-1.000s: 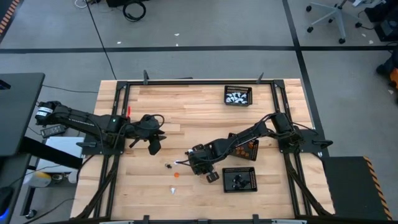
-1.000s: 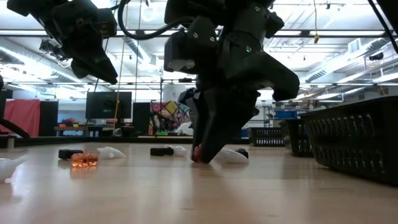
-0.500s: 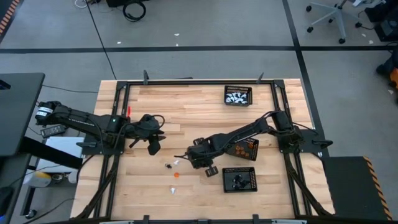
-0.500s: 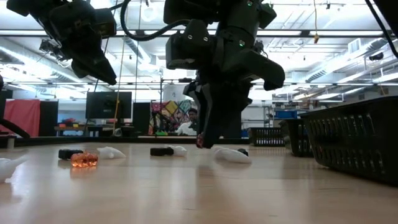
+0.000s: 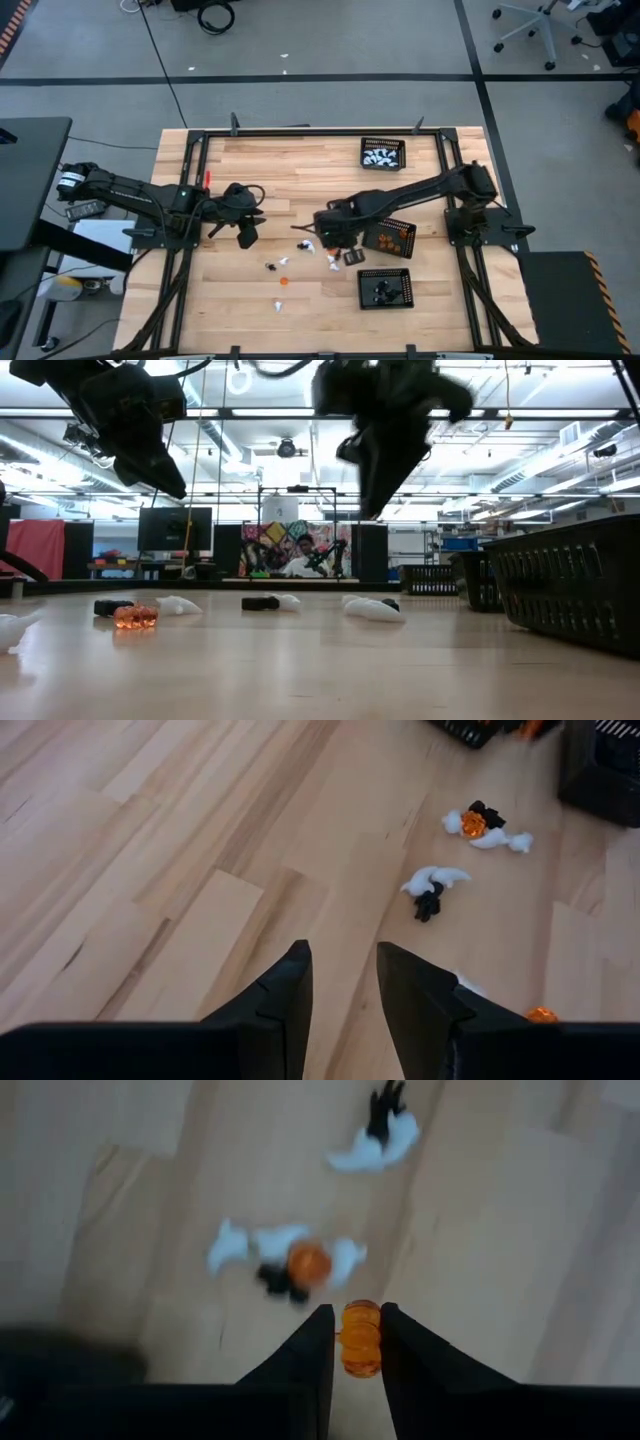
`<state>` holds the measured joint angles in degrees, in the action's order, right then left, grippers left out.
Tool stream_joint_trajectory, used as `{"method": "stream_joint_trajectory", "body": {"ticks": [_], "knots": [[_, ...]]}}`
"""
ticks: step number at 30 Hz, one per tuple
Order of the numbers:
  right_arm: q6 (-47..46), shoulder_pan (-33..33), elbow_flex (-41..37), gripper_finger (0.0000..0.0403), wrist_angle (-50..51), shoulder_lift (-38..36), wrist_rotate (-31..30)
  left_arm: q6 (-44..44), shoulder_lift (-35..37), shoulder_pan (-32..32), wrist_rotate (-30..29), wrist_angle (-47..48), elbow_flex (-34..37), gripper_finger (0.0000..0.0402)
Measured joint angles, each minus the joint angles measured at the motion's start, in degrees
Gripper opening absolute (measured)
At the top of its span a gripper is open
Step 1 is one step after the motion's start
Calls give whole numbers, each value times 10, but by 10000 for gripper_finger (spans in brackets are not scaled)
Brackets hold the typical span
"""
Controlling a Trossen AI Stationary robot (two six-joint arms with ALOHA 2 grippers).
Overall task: Sort Halloween decoration
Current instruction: Put the orange pumpkin toy into the center black bin
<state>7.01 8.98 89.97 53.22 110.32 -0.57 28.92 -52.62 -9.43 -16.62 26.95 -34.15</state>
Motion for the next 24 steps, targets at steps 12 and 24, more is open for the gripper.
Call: {"method": "stream_joint_trajectory", "body": {"ticks": [12,24], "knots": [[-30,-15,-162,76,76,-177,9,-11,0,0,-4,12,0,123],[-105,-16,-373,76,-22,-254,82,-11,0,0,-31,7,0,123]]}}
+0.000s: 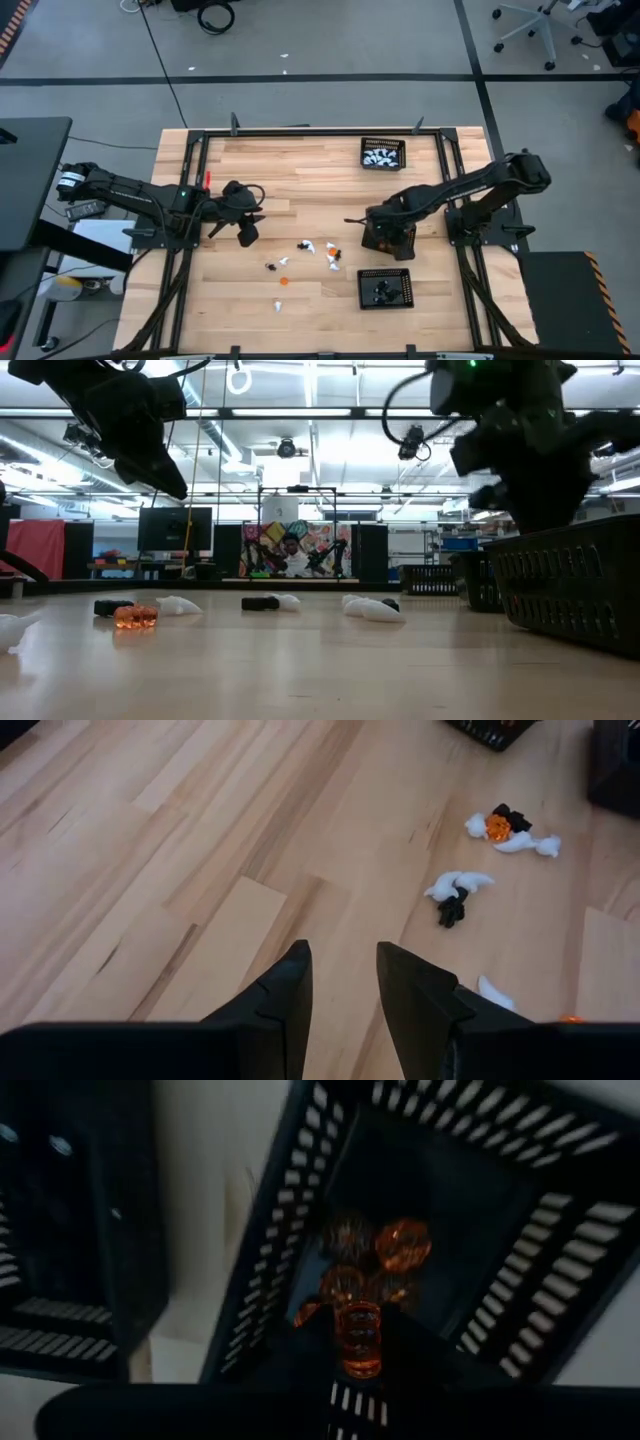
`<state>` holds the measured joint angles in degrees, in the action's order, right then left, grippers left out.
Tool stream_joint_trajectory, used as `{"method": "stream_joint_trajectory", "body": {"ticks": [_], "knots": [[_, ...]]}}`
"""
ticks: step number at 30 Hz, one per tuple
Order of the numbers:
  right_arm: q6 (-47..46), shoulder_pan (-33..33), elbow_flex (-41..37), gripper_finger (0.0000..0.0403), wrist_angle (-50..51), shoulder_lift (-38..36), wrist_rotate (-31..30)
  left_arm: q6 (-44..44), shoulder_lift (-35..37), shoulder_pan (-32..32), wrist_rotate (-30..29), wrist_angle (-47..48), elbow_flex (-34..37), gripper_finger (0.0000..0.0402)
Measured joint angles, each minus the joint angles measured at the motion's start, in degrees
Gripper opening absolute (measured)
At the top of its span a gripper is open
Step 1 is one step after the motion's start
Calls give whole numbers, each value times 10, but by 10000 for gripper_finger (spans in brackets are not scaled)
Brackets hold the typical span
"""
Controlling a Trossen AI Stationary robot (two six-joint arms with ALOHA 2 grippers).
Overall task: Sort Halloween decoration
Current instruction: Put the orange pumpkin toy into the center black bin, then put the white ghost toy into the top black bin
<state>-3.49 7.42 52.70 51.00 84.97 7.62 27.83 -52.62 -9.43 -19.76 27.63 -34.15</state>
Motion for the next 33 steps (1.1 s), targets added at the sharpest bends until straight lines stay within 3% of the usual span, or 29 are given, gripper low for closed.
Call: {"method": "stream_joint_trajectory", "body": {"ticks": [7,16,26,33], "knots": [[0,-2,-43,86,-31,2,0,0,0,0,-8,1,0,123],[-21,-12,-37,138,-29,2,19,-12,0,0,-11,5,0,123],[-83,-12,96,144,-19,4,-39,-16,0,0,-11,5,0,123],[-81,-11,205,144,-19,108,-30,-17,0,0,-11,3,0,123]]}}
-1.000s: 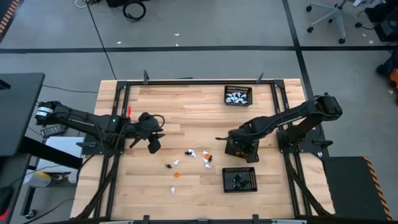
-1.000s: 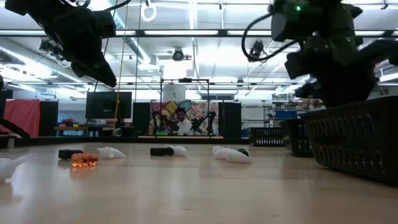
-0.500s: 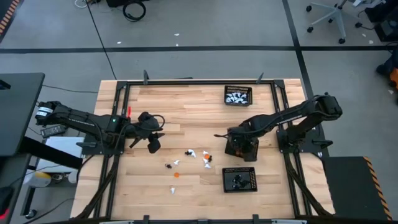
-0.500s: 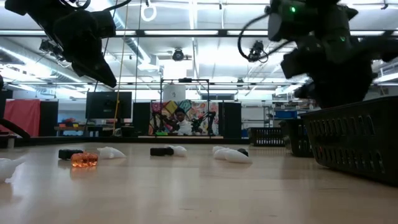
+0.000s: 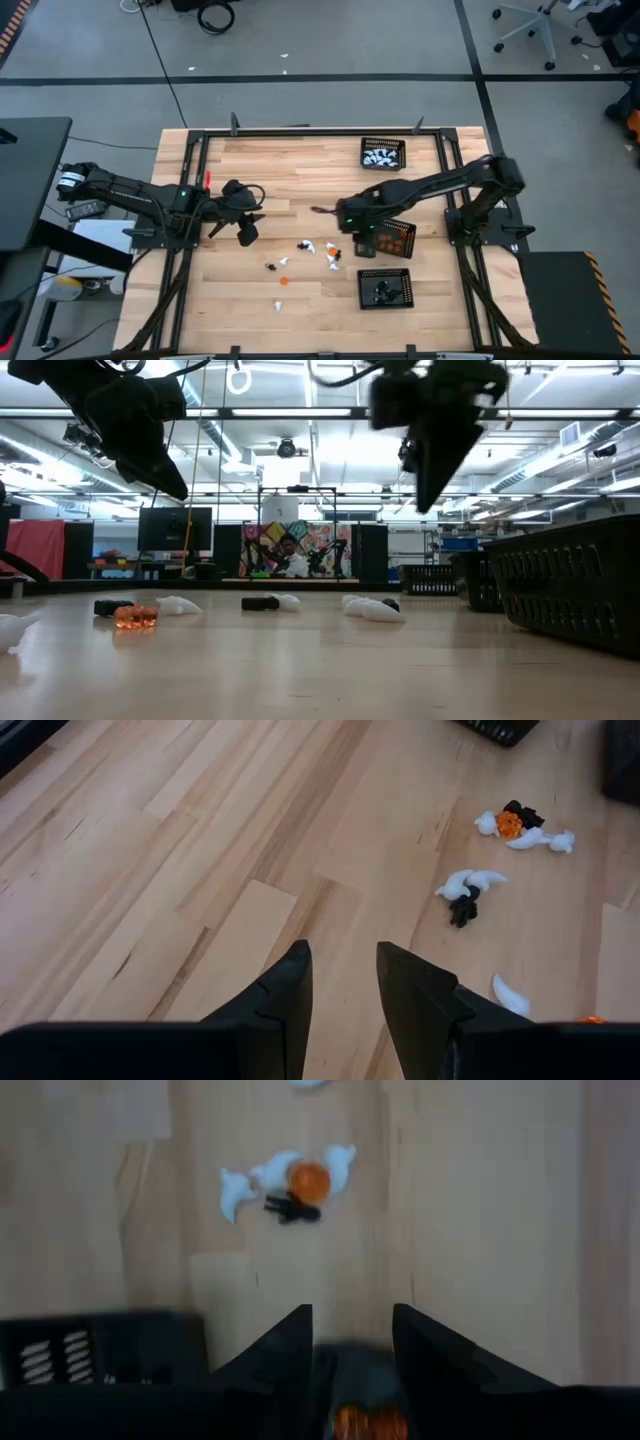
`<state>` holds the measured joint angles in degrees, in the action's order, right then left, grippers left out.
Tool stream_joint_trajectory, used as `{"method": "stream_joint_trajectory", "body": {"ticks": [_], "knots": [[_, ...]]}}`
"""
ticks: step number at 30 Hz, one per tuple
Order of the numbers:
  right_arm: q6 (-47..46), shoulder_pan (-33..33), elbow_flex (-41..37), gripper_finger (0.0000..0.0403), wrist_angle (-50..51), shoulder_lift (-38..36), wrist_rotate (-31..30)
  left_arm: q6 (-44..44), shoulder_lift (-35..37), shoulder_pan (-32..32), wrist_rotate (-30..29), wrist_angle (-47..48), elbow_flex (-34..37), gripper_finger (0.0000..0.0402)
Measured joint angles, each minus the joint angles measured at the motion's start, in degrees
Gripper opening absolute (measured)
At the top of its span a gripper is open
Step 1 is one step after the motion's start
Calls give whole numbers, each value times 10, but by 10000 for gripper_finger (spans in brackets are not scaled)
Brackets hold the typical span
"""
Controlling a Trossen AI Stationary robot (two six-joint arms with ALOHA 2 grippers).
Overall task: Sort Halloween decoration
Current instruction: Put the white ghost toy into the top black bin
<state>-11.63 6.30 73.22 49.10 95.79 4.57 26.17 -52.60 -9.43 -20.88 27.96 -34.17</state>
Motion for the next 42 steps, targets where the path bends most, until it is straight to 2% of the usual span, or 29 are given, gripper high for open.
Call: {"method": "stream_joint_trajectory", "body": {"ticks": [8,15,21,26,29,42], "knots": [[16,0,135,148,-22,161,15,0,0,0,0,-2,0,123],[20,-5,188,181,-12,251,12,2,0,0,1,-2,0,123],[9,-5,188,208,-5,275,6,2,0,0,1,-1,0,123],[23,-5,186,208,-16,280,-21,2,0,0,1,1,0,123],[30,-6,186,202,-29,279,-42,2,0,0,1,1,0,123],[53,-15,151,147,-78,275,-31,7,0,0,1,5,0,123]]}}
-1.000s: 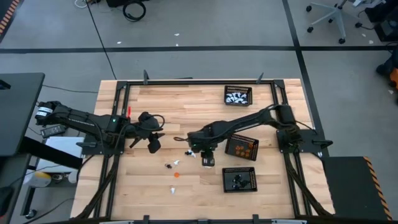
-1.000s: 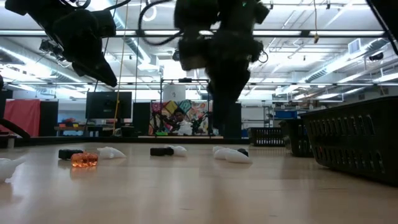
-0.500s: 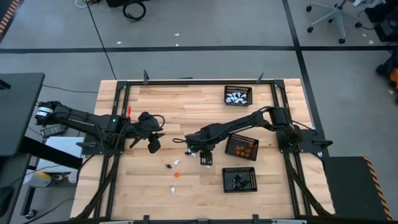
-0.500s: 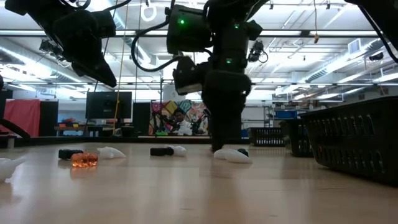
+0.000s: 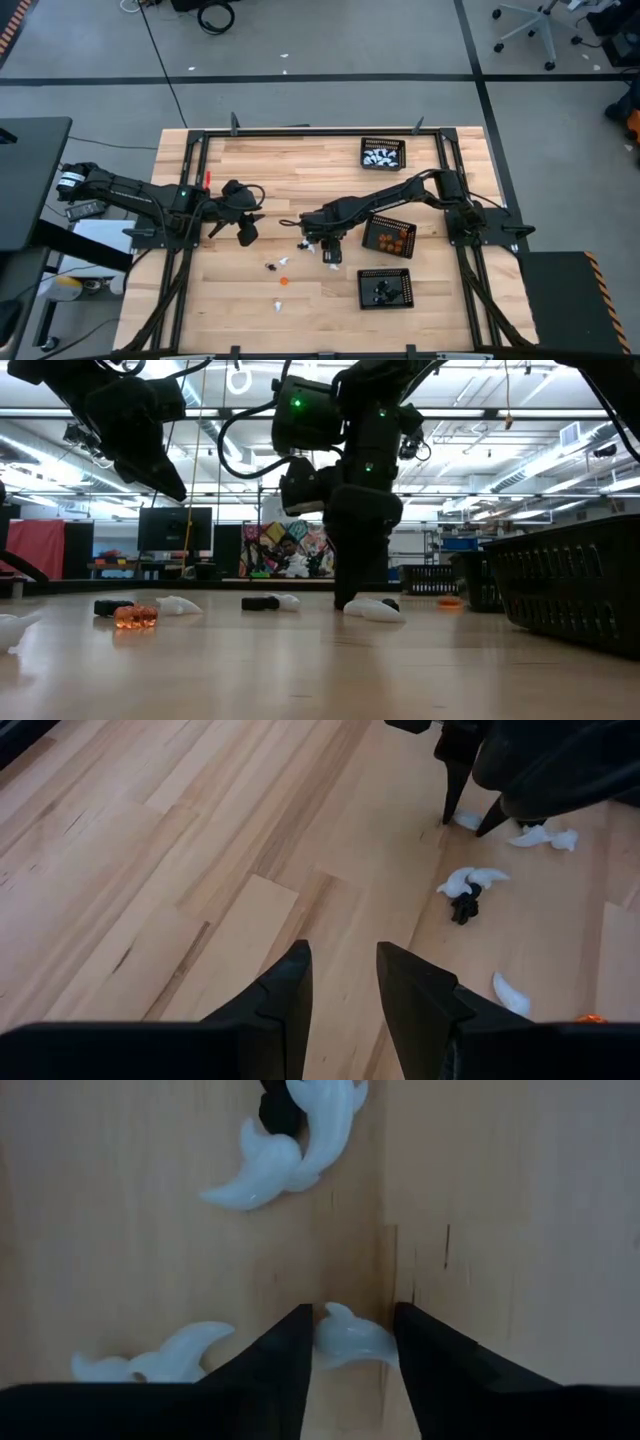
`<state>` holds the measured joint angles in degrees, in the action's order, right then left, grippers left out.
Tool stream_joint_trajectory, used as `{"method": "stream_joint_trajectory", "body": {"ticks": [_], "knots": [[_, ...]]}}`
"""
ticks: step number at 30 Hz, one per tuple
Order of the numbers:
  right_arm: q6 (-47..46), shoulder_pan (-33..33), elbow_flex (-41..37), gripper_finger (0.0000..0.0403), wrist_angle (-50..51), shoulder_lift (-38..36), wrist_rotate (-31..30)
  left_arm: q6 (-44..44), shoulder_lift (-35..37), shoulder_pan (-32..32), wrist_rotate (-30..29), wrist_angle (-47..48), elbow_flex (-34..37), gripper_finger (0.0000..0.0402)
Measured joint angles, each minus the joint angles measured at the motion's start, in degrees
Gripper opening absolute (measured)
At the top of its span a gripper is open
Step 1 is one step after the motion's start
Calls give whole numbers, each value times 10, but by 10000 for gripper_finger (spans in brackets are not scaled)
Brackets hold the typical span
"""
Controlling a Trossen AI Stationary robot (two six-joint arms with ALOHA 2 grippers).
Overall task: Sort Halloween decoration
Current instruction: Put the white ghost toy into the top black bin
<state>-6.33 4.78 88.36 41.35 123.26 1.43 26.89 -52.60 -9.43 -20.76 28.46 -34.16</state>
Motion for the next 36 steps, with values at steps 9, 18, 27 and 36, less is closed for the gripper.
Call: {"method": "stream_joint_trajectory", "body": {"ticks": [9,18,27,36], "knots": [[9,-2,0,116,-5,1,7,-1,0,0,0,5,0,123],[23,-9,0,92,-2,1,14,-6,0,0,0,11,0,123],[48,-11,36,76,55,8,21,-6,0,0,0,11,0,123],[64,-24,130,69,157,6,64,-6,0,0,0,13,0,123]]}}
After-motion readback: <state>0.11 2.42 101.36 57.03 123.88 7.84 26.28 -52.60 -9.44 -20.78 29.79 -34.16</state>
